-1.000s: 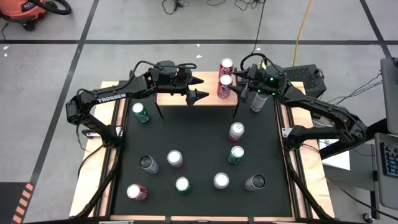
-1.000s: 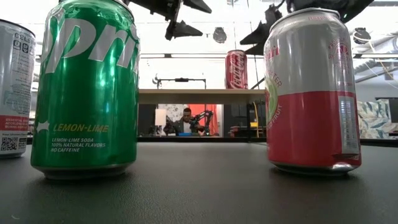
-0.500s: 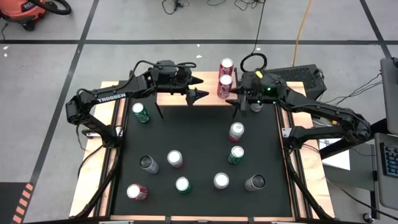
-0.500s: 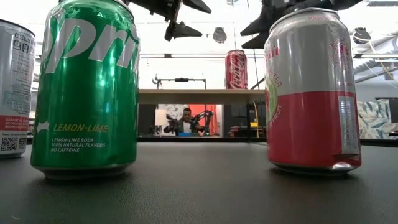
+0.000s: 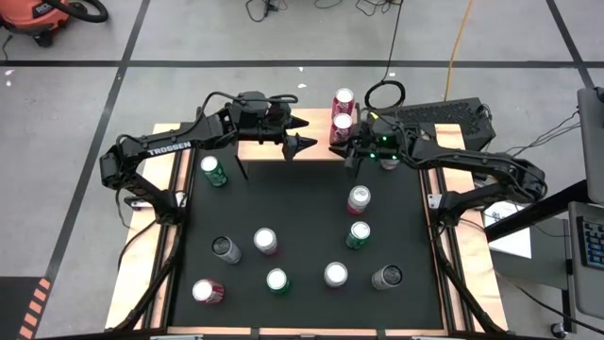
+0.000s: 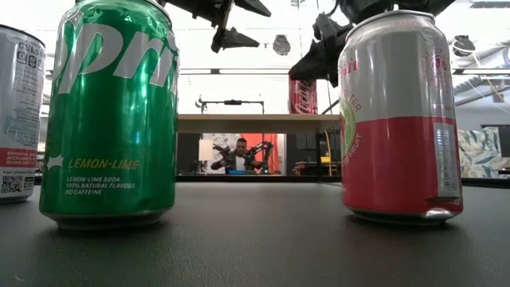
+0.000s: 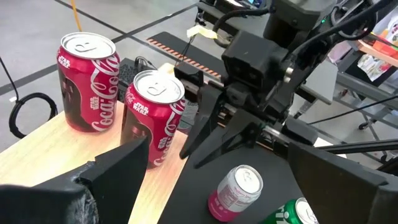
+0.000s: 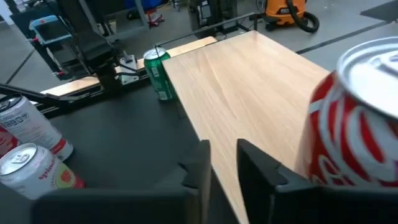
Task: Place canned beverage on shelf
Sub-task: Put the top red soda can aligned with the other red soda can on the shelf
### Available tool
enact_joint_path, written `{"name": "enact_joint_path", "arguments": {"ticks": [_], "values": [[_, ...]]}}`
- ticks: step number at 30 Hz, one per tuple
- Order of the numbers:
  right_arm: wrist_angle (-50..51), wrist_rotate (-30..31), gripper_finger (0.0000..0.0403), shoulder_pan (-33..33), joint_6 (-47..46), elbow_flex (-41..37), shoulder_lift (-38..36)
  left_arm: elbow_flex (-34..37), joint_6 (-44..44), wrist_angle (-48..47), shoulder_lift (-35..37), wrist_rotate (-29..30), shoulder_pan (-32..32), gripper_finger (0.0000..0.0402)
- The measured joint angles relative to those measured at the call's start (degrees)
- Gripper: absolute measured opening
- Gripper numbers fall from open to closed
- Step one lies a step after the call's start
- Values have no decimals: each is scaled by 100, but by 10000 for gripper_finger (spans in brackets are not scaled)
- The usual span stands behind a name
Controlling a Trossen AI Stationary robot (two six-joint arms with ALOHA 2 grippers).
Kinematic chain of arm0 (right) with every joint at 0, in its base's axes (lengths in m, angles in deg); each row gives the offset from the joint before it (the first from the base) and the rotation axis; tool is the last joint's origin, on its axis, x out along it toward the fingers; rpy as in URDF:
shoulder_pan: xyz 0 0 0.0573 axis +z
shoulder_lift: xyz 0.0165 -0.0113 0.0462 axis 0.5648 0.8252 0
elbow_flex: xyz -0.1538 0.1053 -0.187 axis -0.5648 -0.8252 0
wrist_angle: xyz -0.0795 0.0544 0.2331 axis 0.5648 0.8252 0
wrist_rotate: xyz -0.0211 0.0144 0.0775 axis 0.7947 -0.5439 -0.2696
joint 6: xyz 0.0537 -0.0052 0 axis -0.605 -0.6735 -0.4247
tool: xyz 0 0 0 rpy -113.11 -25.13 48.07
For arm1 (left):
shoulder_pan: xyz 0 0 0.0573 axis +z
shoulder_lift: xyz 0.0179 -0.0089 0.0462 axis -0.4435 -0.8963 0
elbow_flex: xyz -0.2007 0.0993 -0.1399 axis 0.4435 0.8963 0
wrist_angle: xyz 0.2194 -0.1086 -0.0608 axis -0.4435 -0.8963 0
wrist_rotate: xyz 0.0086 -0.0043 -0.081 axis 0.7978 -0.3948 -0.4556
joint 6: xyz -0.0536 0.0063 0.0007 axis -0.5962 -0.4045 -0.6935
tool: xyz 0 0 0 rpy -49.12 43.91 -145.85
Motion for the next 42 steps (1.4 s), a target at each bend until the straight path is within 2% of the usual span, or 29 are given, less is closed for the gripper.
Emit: {"name": "enact_joint_path", "arguments": {"ticks": [6, 11, 42], "values": [[3, 167, 3, 0, -17, -2, 34, 0, -112, -2, 0, 0, 0, 386], [18, 614, 5, -26, -19, -2, 34, 0, -139, 0, 0, 1, 0, 386], [137, 896, 0, -366, -21, -4, 36, 0, 7, -4, 0, 2, 0, 386]]}}
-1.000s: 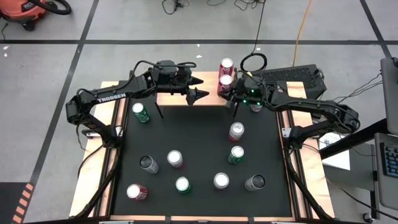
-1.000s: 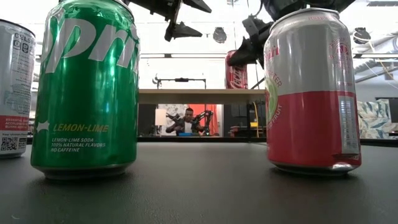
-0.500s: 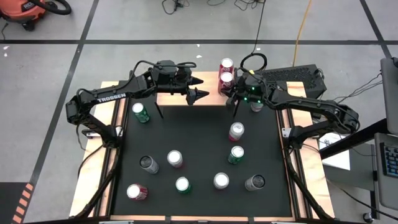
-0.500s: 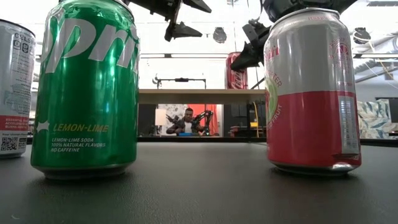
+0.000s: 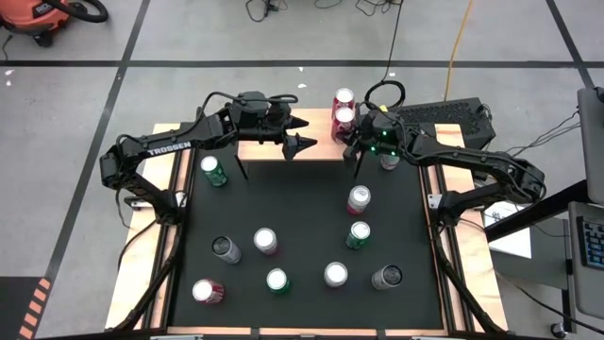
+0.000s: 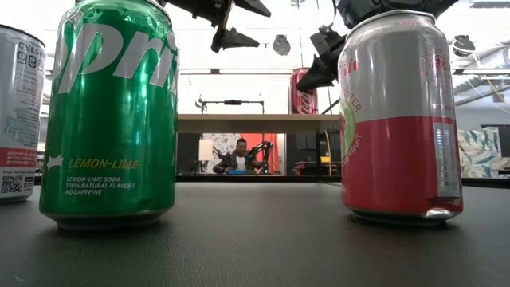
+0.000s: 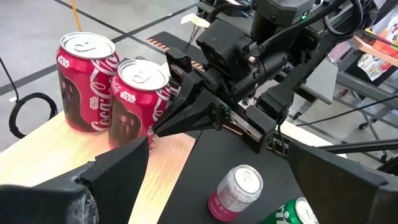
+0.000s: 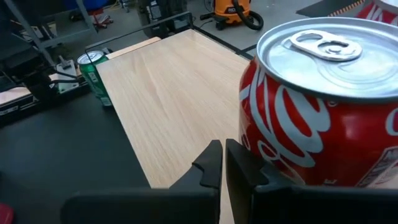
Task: Place canned beverage on shelf
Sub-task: Put the top red soda can aligned with the other red soda can on the shelf
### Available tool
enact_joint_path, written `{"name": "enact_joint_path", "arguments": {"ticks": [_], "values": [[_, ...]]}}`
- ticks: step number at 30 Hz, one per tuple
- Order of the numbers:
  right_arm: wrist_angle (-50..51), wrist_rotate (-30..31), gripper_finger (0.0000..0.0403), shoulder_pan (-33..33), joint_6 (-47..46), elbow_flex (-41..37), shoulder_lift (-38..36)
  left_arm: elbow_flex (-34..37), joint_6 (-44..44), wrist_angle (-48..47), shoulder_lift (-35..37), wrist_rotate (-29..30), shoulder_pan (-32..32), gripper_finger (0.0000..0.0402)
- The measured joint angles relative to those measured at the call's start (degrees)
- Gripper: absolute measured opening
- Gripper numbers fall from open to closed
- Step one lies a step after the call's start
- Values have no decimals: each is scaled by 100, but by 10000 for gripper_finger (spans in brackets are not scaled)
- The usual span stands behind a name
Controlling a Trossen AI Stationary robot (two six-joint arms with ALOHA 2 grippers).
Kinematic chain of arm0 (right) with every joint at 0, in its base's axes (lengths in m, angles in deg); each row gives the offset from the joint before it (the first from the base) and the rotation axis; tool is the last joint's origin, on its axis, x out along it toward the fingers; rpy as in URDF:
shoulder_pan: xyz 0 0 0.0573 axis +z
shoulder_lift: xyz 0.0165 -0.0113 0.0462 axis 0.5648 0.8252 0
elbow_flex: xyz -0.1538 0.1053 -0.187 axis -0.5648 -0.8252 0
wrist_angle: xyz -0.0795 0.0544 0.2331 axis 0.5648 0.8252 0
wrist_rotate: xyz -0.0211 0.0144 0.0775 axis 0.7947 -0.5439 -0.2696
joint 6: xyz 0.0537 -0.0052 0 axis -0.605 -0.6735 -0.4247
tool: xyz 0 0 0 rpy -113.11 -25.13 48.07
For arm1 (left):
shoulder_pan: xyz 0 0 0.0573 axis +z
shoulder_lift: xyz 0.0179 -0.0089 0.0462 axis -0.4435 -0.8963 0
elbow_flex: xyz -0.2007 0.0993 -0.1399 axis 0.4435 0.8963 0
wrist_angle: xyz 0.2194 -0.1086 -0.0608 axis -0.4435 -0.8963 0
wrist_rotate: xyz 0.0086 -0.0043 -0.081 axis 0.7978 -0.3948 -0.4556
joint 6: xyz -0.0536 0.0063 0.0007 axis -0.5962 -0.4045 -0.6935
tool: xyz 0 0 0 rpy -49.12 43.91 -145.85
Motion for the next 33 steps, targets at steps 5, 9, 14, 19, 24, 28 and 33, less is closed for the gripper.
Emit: {"name": "enact_joint_path", "arguments": {"ticks": [5, 9, 14, 19, 24, 28, 33], "values": [[0, 14, 0, -29, 9, 0, 0, 0, 3, -18, 0, 0, 0, 386], [0, 21, 0, -82, 20, 0, 0, 0, 4, -82, 0, 0, 0, 386], [-5, 152, 0, -107, 27, -2, 0, 2, 4, -127, 0, 0, 0, 386], [-70, 142, 0, -106, 17, -2, 77, 2, 5, -127, 0, 1, -1, 386], [-188, 127, 0, -102, 5, -2, 268, 2, 6, -129, 2, 2, 0, 386], [-212, 125, 0, -102, 11, -2, 315, 2, 4, -132, 0, 0, 0, 386], [-173, -57, 0, -102, -1, -2, 193, 2, -2, -154, 0, 0, 0, 386]]}}
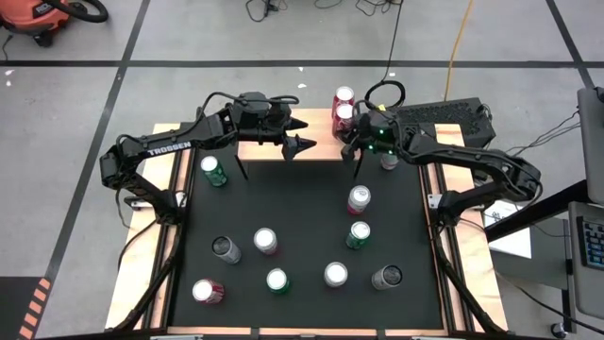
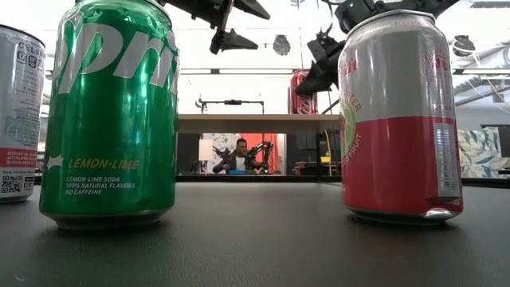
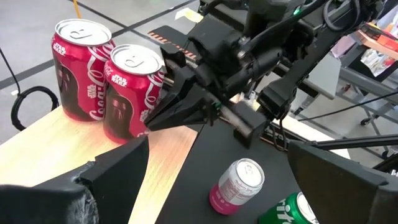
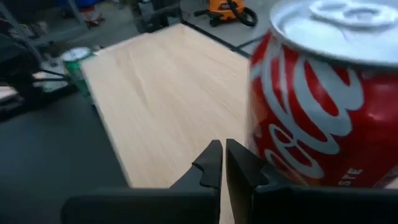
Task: Place canned beverage on shelf
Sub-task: Put the top red soda can aligned with the other red soda can on the shelf
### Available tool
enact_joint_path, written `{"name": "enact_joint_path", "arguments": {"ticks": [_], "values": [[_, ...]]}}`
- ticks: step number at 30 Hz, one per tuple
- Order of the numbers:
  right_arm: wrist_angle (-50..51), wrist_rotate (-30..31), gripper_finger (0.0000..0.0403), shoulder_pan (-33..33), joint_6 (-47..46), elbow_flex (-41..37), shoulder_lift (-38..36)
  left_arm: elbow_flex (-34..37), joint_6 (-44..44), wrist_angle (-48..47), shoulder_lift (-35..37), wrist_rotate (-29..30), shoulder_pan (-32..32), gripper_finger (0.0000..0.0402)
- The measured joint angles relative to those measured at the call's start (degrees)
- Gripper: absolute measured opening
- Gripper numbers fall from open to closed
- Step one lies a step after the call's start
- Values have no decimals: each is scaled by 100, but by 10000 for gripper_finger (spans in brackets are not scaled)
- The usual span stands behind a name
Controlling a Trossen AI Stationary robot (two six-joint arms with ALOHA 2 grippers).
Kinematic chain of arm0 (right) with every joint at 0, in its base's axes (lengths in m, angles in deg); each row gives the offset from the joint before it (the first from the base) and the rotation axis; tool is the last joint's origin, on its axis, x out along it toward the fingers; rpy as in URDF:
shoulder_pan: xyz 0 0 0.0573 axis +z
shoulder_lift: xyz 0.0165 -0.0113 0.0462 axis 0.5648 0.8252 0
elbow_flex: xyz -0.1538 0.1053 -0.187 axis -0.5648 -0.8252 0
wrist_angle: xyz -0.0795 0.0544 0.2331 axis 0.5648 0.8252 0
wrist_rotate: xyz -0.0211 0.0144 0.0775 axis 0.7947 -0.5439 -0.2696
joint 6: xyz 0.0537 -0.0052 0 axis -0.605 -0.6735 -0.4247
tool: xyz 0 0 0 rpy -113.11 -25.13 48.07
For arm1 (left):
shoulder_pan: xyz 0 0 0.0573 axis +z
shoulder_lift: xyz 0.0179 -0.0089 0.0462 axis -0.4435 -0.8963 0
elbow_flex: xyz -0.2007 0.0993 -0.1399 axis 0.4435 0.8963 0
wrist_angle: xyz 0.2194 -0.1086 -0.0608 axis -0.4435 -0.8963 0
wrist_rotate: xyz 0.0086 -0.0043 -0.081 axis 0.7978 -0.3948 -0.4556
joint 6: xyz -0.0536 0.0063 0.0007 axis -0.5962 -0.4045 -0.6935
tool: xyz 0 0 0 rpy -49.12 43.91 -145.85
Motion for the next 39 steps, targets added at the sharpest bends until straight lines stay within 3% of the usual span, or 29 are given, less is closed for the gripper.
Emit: {"name": "enact_joint_path", "arguments": {"ticks": [11, 39], "values": [[605, 178, 0, 1, 20, 0, -401, 0, 2, -154, 0, -2, 0, 386], [328, 281, 0, -186, 177, 0, -152, 0, 2, -185, 0, -48, 0, 386]]}}
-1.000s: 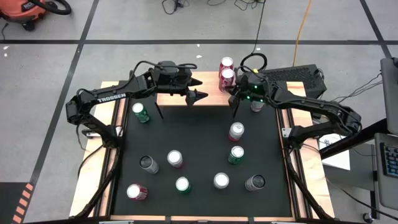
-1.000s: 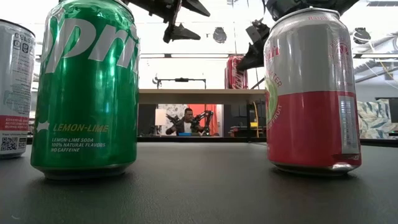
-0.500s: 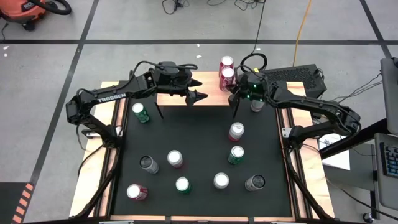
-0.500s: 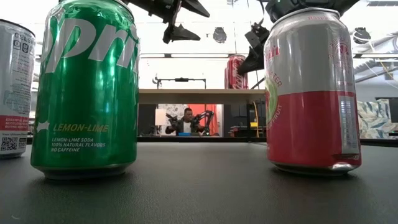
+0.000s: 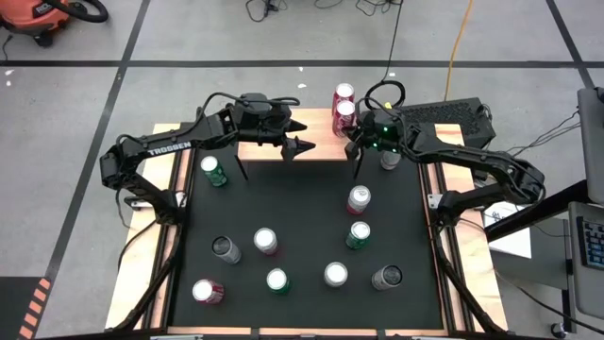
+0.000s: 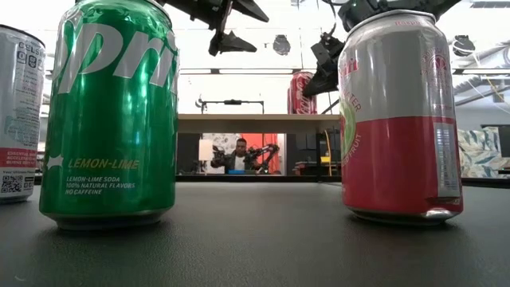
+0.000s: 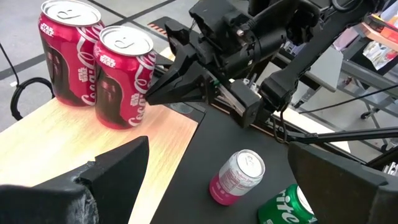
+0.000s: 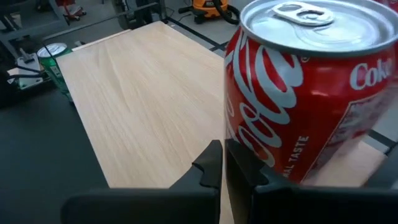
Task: Place canned beverage on shelf
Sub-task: Put the top red soda can aligned with the other red soda can on the shelf, then put the top white pink soda can on the shelf
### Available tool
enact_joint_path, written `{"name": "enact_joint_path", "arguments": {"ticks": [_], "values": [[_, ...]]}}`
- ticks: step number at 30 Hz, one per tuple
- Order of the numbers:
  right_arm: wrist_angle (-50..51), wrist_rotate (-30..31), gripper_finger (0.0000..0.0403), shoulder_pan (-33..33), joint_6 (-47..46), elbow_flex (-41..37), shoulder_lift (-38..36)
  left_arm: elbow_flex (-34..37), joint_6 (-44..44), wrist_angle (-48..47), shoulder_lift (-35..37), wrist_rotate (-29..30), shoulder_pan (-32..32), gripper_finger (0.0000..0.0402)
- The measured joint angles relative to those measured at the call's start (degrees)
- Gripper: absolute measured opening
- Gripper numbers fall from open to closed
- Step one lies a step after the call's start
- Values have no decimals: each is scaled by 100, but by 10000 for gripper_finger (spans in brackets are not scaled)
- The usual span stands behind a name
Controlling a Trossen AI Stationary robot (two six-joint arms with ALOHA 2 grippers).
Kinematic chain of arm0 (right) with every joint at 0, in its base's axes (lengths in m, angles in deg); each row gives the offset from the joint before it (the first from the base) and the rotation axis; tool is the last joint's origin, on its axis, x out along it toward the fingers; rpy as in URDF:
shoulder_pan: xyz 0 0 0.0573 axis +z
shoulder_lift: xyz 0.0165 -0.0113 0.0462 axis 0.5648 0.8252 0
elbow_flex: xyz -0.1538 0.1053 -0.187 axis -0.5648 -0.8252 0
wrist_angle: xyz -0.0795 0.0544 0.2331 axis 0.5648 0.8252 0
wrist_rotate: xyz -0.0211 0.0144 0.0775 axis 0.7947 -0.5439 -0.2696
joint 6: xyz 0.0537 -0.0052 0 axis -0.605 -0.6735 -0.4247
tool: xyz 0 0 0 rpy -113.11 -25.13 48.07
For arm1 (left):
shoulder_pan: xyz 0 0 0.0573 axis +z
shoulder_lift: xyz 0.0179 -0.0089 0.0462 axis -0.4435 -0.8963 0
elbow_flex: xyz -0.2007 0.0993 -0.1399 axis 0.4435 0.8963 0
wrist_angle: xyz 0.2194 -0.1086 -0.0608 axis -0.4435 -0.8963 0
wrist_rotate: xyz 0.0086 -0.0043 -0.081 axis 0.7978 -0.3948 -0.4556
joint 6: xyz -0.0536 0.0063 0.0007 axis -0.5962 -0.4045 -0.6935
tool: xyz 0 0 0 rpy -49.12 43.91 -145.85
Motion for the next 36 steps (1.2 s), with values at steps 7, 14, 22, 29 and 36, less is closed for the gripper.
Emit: {"name": "enact_joint_path", "arguments": {"ticks": [7, 14, 22, 29, 36], "values": [[-37, -115, 0, 0, -25, 2, 108, 0, -19, -4, 0, 0, 0, 386], [7, -406, 0, 11, -166, 2, -170, 0, -156, -110, 0, -100, 0, 386], [445, -710, 0, 21, -748, 4, -1167, 0, -157, -261, 35, -129, -2, 386], [2219, -707, 0, 239, -969, 764, -1837, 0, -53, -253, 260, -161, 0, 386], [3982, -684, 0, 598, -1030, 1837, -1763, 0, 1, -321, 577, -273, -28, 386]]}}
